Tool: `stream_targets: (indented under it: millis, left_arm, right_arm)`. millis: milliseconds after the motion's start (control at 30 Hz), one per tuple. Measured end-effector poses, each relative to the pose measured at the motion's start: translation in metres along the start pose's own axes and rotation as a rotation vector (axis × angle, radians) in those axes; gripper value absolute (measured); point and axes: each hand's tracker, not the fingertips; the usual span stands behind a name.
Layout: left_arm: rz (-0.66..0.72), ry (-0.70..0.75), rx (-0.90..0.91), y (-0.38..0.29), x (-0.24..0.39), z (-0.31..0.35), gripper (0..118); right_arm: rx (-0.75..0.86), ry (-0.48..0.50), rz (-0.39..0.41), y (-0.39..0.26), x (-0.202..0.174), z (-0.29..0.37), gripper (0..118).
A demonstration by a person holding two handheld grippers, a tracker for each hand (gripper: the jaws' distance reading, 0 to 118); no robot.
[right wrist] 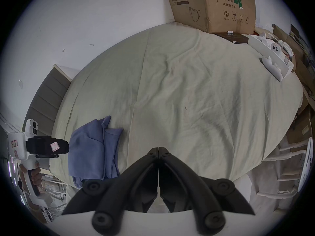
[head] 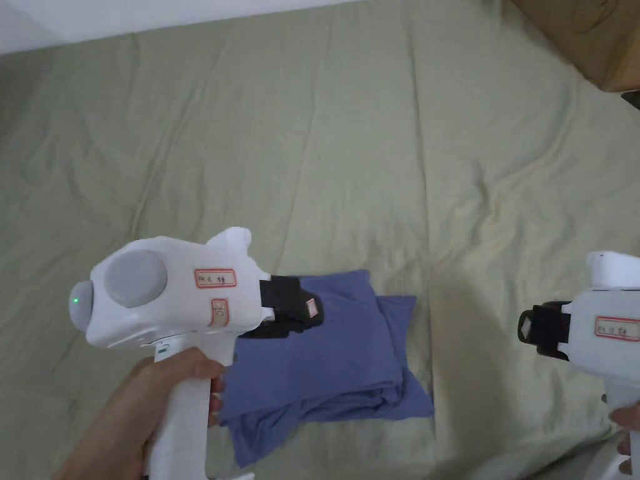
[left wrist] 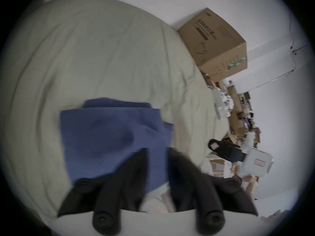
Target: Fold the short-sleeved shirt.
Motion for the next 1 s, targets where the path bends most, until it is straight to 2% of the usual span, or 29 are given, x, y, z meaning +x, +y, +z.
stream_targets:
  millis: [67,133,233,367,467,667,733,833,933,1000]
  left_arm:
    - [-0.041,0.089,-0.01,-0.003,0.002,-0.011,8]
    - [-0.042,0.088,-0.042,-0.007,-0.001,-0.029,8]
    - [-0.014,0.011,-0.101,-0.015,0.006,-0.065,6]
    - [-0.062,0.065,-0.117,-0.022,0.028,-0.09,2]
    - [-0.133,0.007,-0.163,-0.029,0.049,-0.091,2]
    - [-0.113,-0.066,-0.219,-0.043,0.07,-0.113,2]
    - [-0.151,-0.122,-0.254,-0.048,0.078,-0.118,2]
    - [-0.169,-0.129,-0.226,-0.052,0.078,-0.102,2]
    - [-0.112,-0.198,-0.135,-0.045,0.059,-0.063,2]
    - [-0.067,-0.218,-0.045,-0.039,0.034,-0.028,2]
  right_arm:
    - [-0.009,0.005,-0.007,-0.002,0.002,-0.003,0]
    - [-0.013,0.004,-0.013,-0.004,0.007,-0.006,0]
    - [-0.022,0.006,-0.024,-0.006,0.012,-0.007,0]
    - [-0.023,0.0,-0.039,-0.007,0.018,-0.005,0]
    - [-0.021,-0.008,-0.049,-0.006,0.023,-0.006,0]
    - [-0.026,-0.012,-0.063,-0.008,0.024,-0.005,0]
    - [-0.027,-0.016,-0.051,-0.009,0.022,-0.001,0]
    - [-0.017,-0.011,-0.041,-0.007,0.02,0.006,0]
    - [-0.002,0.002,-0.016,-0.003,0.013,0.009,0]
    - [0.003,0.033,0.028,-0.001,0.0,0.009,0]
